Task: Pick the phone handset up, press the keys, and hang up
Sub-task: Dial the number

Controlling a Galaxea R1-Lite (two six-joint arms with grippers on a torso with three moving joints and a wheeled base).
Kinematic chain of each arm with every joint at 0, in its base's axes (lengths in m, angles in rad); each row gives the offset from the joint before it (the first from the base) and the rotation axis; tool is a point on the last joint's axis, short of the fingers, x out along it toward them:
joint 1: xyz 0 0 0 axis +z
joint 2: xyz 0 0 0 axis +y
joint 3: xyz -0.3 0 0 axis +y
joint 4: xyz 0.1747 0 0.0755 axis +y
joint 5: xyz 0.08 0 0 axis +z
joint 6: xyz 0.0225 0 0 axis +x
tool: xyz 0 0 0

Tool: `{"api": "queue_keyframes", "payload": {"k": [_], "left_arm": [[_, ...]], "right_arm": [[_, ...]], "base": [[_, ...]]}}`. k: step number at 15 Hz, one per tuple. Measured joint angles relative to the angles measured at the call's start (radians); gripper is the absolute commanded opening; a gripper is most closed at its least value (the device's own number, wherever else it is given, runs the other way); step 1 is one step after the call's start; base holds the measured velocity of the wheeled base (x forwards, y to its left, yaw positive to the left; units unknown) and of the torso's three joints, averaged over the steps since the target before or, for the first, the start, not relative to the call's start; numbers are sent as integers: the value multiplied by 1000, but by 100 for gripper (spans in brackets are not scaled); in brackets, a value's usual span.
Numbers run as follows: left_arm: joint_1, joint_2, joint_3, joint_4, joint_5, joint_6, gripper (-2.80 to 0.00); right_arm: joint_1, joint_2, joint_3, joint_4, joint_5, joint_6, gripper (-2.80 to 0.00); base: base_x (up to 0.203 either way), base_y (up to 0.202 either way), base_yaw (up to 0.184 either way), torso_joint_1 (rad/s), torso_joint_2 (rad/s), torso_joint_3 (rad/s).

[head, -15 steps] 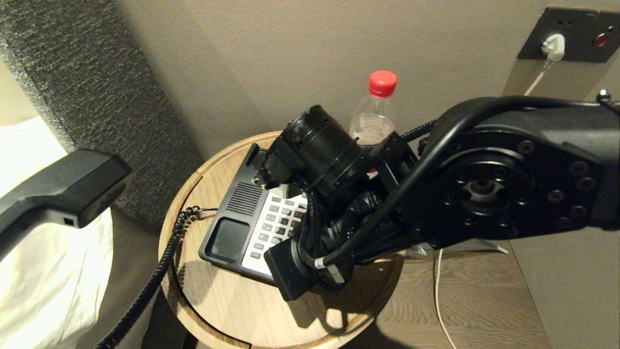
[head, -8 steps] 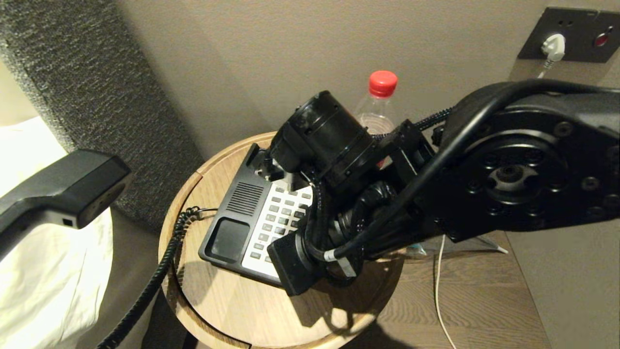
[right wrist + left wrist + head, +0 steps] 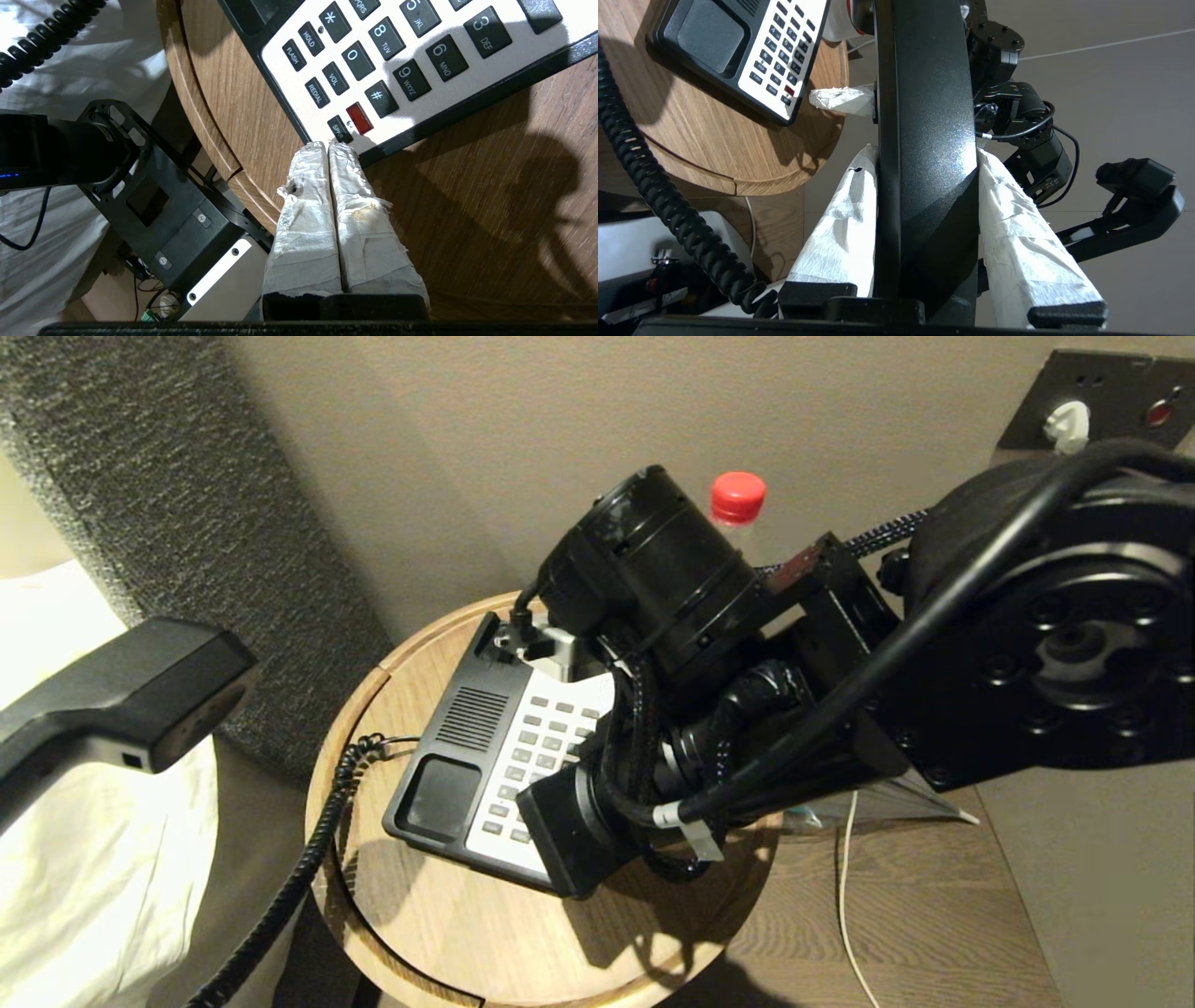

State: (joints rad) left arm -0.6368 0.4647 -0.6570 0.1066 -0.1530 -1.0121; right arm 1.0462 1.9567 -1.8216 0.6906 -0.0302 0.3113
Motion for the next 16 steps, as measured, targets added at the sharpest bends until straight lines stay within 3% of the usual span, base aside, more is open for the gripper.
{"api": "queue_keyframes", "payload": {"k": [16], "left_arm": [[0,-11,14,-1,1,-1,-280]], "right_arm": [[-6,48,6,-6,-14,-9,-280]], "base": [[0,0,0,0,0,0]]}}
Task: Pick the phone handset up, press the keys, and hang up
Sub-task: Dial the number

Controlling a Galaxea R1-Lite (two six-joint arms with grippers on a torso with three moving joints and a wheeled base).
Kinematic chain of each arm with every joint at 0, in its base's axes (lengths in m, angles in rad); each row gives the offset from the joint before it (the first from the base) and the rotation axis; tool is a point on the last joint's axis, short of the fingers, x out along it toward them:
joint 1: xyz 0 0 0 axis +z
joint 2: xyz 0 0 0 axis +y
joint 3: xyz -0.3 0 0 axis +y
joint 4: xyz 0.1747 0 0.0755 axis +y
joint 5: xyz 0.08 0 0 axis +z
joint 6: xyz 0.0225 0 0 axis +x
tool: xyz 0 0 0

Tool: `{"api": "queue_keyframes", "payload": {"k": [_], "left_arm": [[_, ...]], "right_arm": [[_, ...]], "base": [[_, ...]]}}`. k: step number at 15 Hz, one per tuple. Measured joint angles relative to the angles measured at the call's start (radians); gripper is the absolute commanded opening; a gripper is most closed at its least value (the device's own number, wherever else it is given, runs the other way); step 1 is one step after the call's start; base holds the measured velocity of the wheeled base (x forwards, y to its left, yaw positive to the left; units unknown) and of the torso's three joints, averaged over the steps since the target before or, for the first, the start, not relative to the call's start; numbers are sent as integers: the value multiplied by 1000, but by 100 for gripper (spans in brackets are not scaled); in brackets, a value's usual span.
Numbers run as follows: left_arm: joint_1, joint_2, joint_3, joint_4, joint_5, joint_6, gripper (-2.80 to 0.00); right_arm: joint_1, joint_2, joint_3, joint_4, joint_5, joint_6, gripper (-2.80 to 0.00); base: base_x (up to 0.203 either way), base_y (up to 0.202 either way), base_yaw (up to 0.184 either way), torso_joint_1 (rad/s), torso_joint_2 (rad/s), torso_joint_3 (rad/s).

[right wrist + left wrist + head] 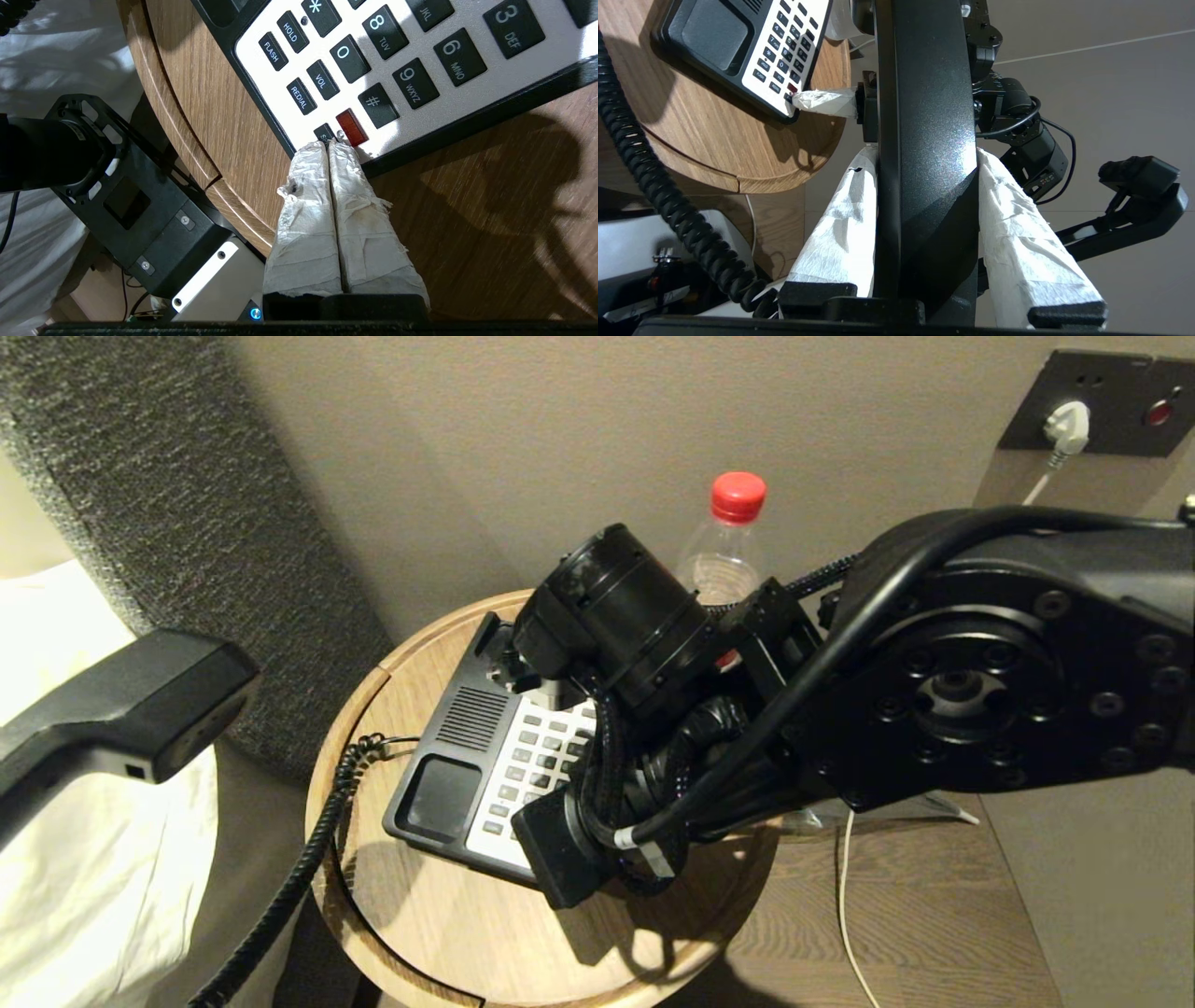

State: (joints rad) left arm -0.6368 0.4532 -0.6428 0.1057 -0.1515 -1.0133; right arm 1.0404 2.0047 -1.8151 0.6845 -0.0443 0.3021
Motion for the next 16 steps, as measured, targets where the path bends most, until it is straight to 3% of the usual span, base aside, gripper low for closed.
{"api": "queue_keyframes", "payload": {"k": [16], "left_arm": [[0,-14,9,3,0,-1,-280]], "right_arm": [[-8,-17,-9,14,-2,-5,-280]], "base": [[0,0,0,0,0,0]]}}
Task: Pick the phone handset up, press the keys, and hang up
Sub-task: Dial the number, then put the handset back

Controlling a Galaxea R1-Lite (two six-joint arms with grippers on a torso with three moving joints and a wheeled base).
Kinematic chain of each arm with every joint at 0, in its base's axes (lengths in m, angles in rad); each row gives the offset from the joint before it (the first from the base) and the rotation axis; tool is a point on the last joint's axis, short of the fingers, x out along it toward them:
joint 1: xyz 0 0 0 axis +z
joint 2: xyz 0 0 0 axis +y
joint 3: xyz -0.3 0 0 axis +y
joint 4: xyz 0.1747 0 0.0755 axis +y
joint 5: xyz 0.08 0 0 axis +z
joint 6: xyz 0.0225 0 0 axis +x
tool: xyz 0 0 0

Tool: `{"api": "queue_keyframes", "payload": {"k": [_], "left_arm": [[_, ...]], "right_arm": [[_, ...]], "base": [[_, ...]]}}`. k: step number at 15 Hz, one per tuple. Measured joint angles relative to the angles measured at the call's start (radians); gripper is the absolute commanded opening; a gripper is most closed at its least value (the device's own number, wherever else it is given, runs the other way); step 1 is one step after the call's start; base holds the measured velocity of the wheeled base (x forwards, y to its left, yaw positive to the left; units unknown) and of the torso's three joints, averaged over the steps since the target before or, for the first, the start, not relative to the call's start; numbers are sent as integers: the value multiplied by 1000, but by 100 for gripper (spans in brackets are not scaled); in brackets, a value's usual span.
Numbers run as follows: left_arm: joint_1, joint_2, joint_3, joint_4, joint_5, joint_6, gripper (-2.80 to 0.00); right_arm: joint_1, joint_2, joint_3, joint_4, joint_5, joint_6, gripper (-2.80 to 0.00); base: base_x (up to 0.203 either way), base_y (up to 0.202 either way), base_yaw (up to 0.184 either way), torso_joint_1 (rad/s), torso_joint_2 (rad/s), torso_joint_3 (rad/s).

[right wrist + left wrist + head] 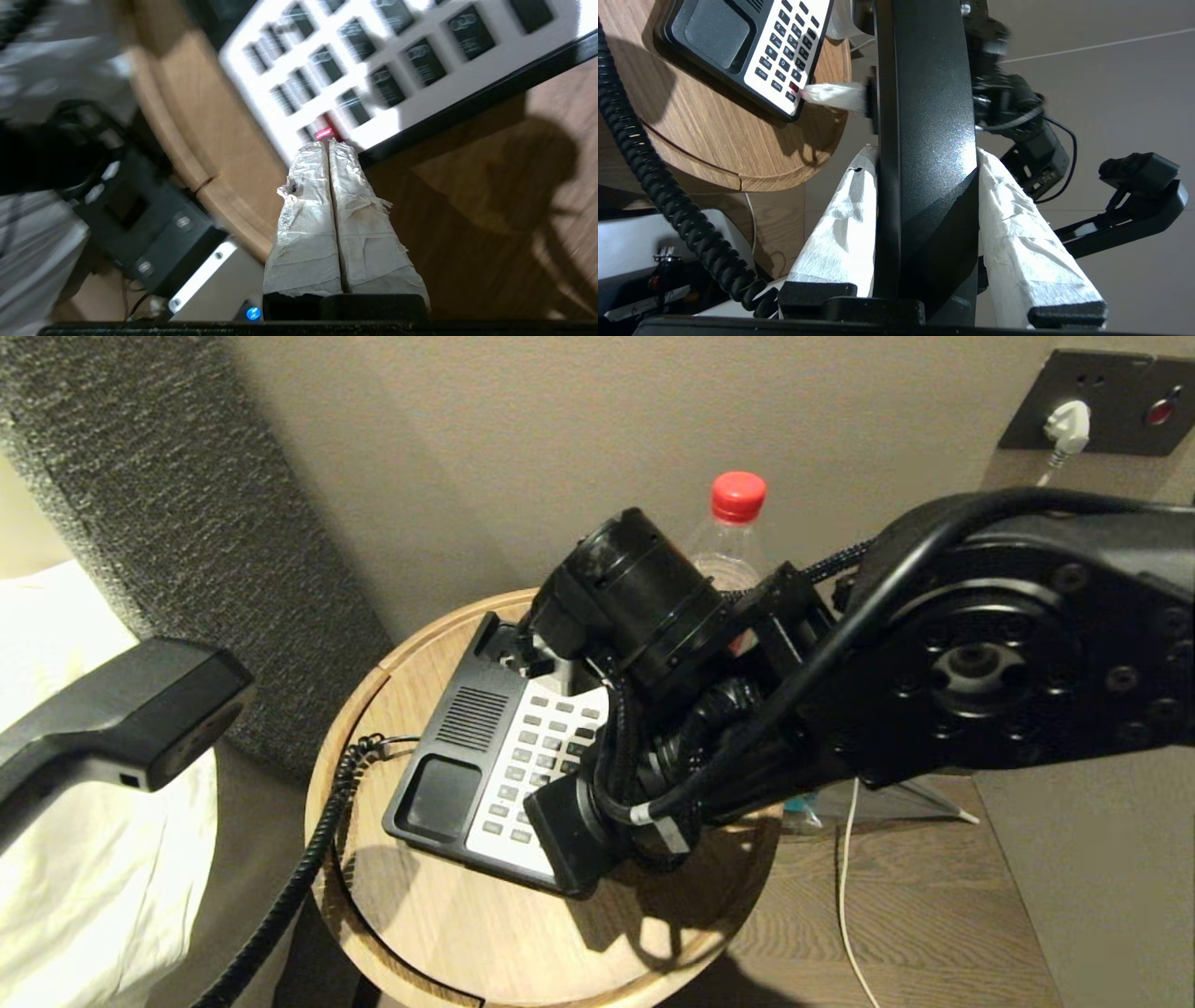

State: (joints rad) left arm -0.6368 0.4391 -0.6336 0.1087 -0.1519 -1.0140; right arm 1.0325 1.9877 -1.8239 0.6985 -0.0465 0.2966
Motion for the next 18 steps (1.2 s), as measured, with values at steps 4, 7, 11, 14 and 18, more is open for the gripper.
{"api": "queue_keyframes", "payload": {"k": [4,7,11,14,18], "left_arm": [[0,8,0,4,-1,3,-280],[0,18,2,5,-15,5,-280],[0,48,13,9,-69,11,-280],[-1,90,4,45,-78,53,-280],[0,177,-11,135,-73,182,-280]], "right_arm": [[21,-50,0,5,3,5,-280],[24,-92,7,23,1,18,-280],[22,-157,8,51,-3,54,-280],[10,-214,4,85,-15,57,-280],[-18,-292,-4,126,-30,57,-280]], "base": [[0,0,0,0,0,0],[0,0,0,0,0,0],[0,0,0,0,0,0],[0,0,0,0,0,0],[0,0,0,0,0,0]]}}
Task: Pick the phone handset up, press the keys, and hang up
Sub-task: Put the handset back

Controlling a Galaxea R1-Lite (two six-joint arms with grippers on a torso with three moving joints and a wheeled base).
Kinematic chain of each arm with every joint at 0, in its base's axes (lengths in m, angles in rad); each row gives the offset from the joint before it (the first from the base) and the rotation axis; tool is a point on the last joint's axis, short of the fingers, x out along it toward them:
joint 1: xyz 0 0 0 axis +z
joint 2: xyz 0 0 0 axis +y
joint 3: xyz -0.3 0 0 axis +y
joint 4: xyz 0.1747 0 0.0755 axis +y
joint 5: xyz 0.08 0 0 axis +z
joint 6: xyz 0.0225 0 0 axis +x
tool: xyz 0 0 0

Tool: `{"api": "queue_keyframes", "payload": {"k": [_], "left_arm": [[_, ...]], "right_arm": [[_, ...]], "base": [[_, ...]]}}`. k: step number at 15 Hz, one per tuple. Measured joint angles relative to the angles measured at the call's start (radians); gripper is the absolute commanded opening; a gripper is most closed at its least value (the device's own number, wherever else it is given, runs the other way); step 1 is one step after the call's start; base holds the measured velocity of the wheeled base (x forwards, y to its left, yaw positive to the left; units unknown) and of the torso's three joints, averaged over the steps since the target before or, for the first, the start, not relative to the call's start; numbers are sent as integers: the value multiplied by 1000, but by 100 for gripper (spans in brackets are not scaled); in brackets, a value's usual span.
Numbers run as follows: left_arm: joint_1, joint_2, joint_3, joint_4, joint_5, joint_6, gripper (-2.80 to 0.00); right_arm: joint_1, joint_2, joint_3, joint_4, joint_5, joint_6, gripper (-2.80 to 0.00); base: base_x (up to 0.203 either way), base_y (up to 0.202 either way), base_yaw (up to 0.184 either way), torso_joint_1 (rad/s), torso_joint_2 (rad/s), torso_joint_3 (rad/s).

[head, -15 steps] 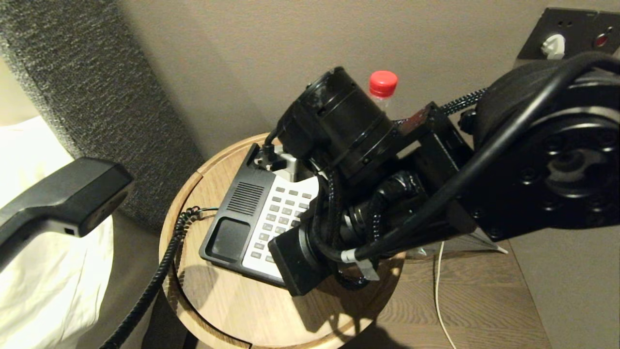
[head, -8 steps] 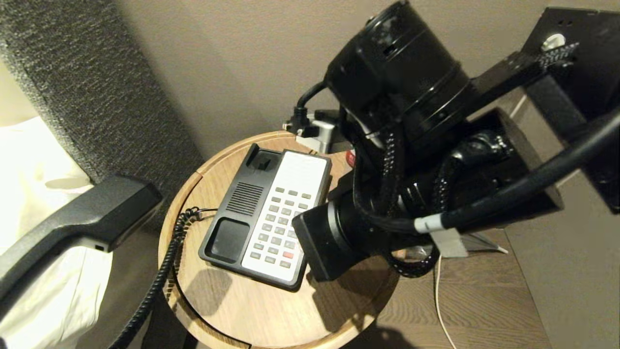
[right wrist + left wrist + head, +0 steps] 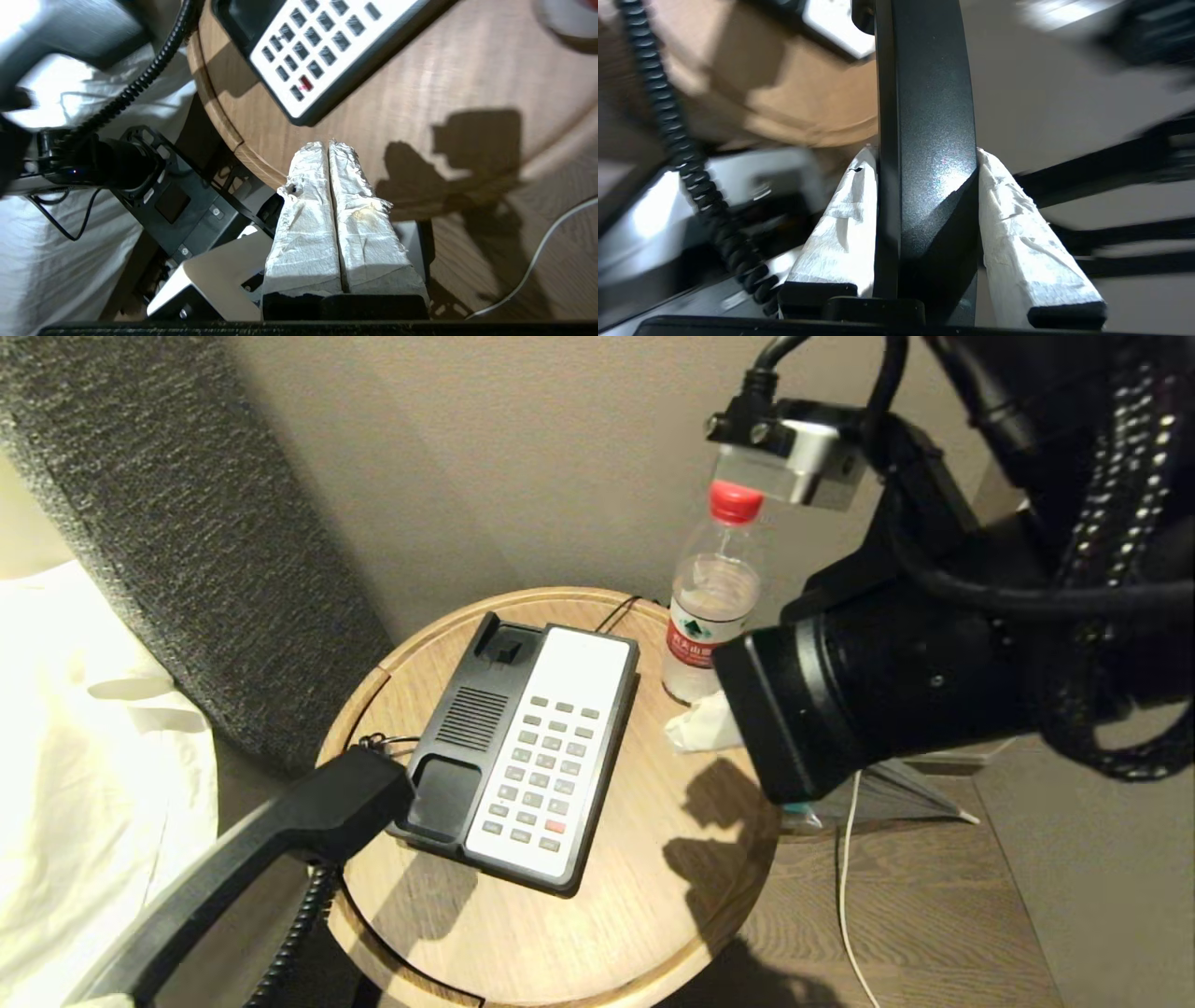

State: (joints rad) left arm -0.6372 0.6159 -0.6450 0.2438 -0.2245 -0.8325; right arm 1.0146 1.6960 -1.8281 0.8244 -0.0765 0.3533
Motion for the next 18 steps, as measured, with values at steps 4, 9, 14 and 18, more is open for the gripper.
{"api": "queue_keyframes", "payload": {"k": [4,9,14,18], "left_arm": [[5,129,-13,16,38,186,-280],[9,291,-50,-186,168,390,-280],[9,402,-42,-311,227,489,-280],[21,494,3,-502,244,605,-280]], "right_arm": [[-18,-61,8,32,-28,1,-280],[-35,-124,23,74,-44,2,-280],[-38,-173,44,74,-64,4,-280],[-45,-209,49,108,-70,13,-280]], "base": [[0,0,0,0,0,0],[0,0,0,0,0,0],[0,0,0,0,0,0],[0,0,0,0,0,0]]}}
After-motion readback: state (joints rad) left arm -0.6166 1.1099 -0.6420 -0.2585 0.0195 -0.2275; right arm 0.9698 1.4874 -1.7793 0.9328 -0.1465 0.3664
